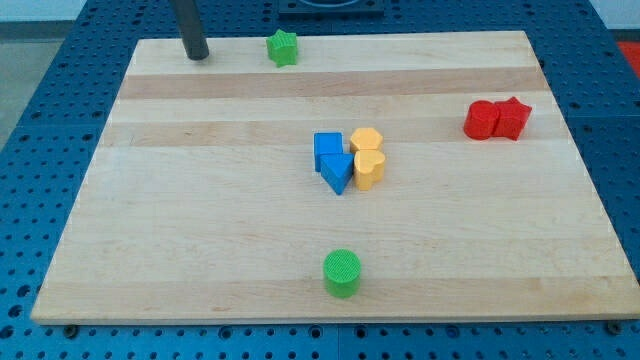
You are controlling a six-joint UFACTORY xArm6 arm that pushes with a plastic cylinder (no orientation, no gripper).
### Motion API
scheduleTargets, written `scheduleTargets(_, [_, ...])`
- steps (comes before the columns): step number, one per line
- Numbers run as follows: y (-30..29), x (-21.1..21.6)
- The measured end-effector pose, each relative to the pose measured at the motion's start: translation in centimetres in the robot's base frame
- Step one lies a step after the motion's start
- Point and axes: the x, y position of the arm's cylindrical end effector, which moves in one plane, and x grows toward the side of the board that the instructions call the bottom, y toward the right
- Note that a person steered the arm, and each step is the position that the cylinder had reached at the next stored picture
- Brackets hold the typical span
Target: Push the green star slightly to the down side
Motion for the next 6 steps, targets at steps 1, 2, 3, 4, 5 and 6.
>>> scheduleTargets(1, [4.0, -2.5])
scheduleTargets(2, [9.1, -2.8])
scheduleTargets(3, [12.5, -2.7])
scheduleTargets(4, [14.6, -2.7])
scheduleTargets(5, [14.6, -0.9])
scheduleTargets(6, [14.4, 0.1])
